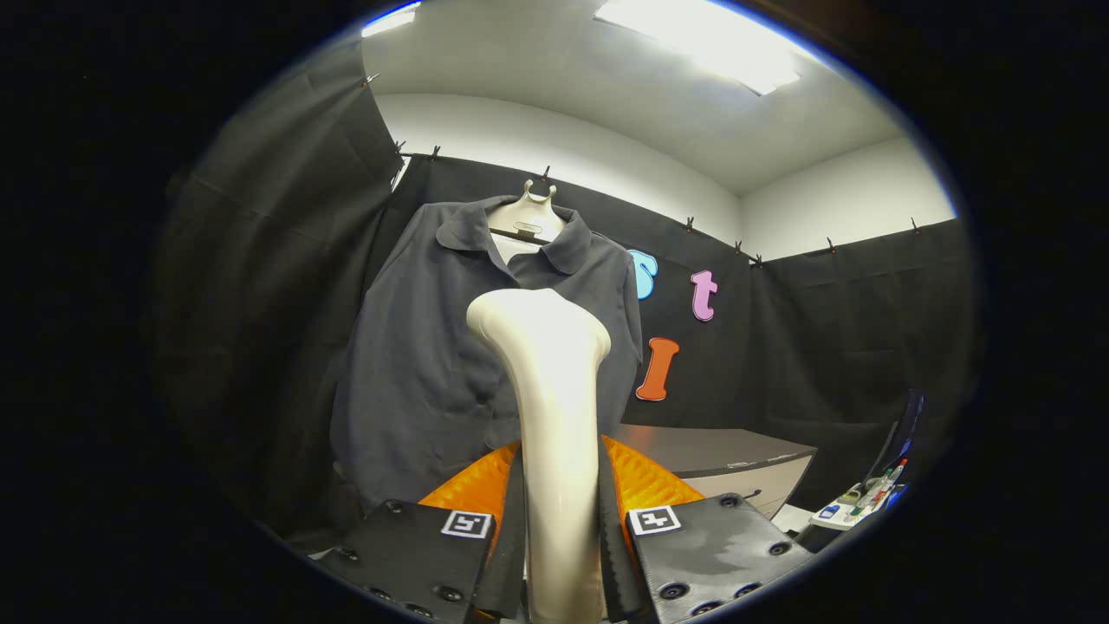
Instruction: Iron the clothes twice with a garment steamer, once on the left side and once on the right side.
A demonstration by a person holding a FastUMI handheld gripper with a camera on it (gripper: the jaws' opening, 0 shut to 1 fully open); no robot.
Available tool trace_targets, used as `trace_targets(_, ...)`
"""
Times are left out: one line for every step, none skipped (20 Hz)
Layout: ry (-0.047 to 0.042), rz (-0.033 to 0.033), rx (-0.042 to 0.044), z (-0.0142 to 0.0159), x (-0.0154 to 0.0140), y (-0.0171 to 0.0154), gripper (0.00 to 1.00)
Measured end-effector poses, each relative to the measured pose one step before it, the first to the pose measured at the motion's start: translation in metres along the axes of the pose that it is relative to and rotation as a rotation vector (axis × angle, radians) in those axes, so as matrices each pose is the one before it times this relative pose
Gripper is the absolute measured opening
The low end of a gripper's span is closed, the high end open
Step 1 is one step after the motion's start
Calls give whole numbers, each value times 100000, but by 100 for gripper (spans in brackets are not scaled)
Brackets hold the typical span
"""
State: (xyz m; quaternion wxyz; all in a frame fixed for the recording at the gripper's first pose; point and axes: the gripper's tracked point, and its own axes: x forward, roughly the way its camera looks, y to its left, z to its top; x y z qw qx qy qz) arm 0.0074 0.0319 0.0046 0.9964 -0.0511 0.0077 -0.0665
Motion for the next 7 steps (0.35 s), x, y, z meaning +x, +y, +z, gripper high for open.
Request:
trace_targets(-146, 361, -2, 91, -83, 134, 44)
trace_targets(-96, 421, 23, -20, -97, 156, 44)
trace_targets(-64, 120, -126, -26, -185, 107, 44)
trace_targets(-3, 22, -57, -3, -72, 46, 44)
trace_targets(85, 37, 79, -147, -130, 110, 44)
trace_targets(137, 19, 98, -99, 51, 189, 44)
trace_targets(166, -92, 148, -84, -45, 29, 44)
